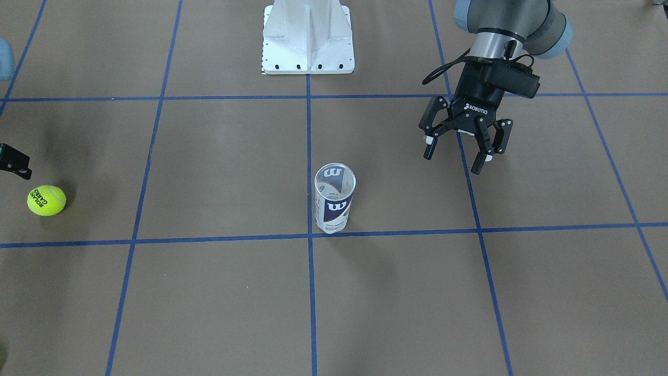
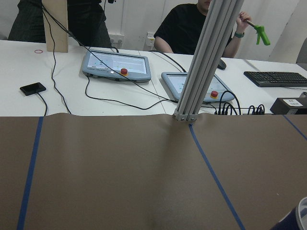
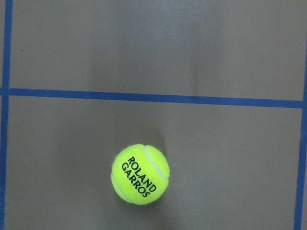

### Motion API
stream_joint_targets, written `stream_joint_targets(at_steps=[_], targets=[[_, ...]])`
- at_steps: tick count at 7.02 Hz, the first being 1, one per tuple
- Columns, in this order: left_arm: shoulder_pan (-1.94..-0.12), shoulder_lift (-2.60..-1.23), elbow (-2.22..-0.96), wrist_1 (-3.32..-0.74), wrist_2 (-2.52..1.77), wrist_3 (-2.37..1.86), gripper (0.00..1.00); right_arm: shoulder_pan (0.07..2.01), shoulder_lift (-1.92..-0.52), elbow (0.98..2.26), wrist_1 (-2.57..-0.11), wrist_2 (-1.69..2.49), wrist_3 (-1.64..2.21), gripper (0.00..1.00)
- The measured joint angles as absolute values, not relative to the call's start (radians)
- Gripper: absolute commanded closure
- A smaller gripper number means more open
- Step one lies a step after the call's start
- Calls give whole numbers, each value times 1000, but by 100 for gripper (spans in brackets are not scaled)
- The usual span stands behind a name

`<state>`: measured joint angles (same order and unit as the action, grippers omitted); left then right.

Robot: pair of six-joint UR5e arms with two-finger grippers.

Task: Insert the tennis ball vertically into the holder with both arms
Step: 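Lower the right gripper onto the nearer yellow ball while the left gripper hovers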

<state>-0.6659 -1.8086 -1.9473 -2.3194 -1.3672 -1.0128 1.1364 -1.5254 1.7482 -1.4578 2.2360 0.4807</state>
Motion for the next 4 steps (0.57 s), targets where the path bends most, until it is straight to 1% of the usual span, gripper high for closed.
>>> stream_joint_targets(at_steps=[4], targets=[[-666, -1813, -1919, -2319, -1366, -1008, 2, 1068, -1473, 1595, -1312, 2219, 478, 0]])
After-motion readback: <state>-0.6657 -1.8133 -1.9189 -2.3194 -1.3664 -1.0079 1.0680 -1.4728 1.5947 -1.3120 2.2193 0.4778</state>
